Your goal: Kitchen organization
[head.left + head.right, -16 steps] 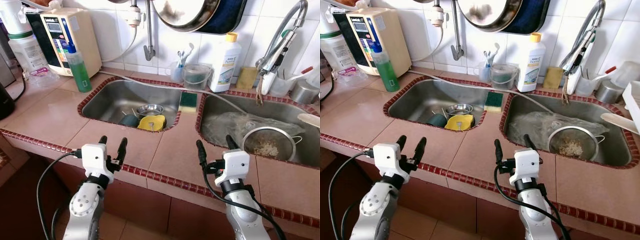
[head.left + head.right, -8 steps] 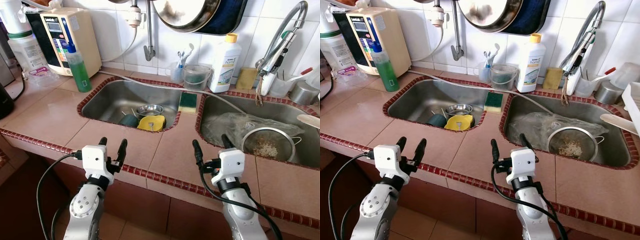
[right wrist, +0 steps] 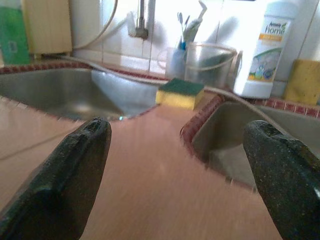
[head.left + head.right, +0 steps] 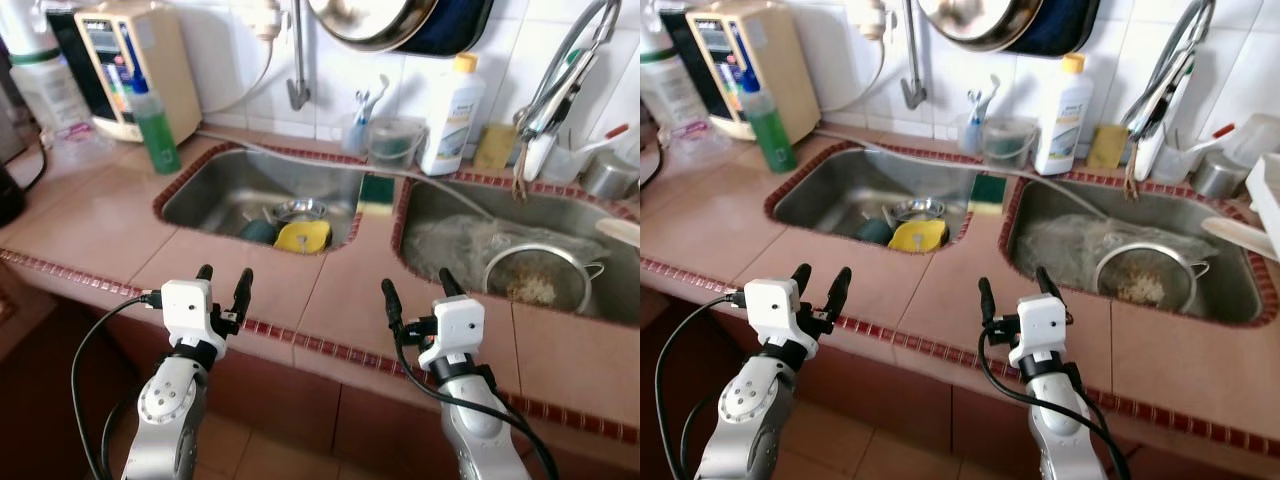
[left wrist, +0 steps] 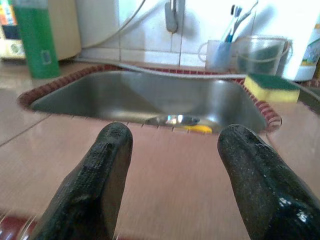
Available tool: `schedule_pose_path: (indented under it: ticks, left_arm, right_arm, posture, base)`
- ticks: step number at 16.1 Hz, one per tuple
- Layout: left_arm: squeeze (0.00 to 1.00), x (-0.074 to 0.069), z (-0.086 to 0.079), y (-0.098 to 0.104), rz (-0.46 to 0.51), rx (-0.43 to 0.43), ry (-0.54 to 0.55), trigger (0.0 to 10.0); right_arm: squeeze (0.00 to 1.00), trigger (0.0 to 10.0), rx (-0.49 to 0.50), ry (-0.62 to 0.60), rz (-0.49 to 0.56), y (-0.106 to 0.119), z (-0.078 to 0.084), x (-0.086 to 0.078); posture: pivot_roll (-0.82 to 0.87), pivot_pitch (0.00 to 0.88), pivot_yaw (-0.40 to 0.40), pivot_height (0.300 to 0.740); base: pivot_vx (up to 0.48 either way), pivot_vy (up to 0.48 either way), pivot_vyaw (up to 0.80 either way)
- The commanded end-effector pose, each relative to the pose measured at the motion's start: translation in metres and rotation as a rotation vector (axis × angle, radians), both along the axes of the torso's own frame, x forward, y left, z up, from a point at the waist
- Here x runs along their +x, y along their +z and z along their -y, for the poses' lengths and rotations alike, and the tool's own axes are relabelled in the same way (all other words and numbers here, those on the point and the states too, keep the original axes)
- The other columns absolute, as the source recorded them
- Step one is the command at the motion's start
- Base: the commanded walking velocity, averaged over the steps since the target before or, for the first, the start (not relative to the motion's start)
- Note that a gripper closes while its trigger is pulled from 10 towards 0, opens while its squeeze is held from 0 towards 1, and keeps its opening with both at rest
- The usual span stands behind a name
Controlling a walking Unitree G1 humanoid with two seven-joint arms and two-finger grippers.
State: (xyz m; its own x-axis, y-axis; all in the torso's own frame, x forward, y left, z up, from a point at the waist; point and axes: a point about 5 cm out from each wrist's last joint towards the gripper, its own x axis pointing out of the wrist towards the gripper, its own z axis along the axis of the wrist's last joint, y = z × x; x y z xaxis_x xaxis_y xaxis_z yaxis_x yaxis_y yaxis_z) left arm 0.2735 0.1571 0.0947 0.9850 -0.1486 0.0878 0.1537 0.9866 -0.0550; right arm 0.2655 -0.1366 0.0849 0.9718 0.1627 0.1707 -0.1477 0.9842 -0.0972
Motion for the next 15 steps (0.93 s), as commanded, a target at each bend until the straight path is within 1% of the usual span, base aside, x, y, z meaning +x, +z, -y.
schedule_pose_path:
  ticks: [1, 15]
  left_arm:
    - [0.00, 0.0004, -0.0020, -0.0010, -0.012, 0.006, 0.001, 10.0]
    - [0.00, 0.0018, -0.0011, -0.0005, -0.026, 0.013, -0.010, 10.0]
  right_arm:
    - [0.00, 10.0, 0.004, -0.007, 0.010, 0.0013, 0.0011, 0.0008]
    - [0.00, 10.0, 0.006, -0.018, -0.001, -0.0045, 0.0000, -0.0005]
  posture:
    - [-0.16, 0.000, 0.066, 0.740]
    - [-0.16, 0.000, 0.077, 0.740]
  base:
    - [-0.281, 0.000, 0.00]
    - [-0.282, 0.000, 0.00]
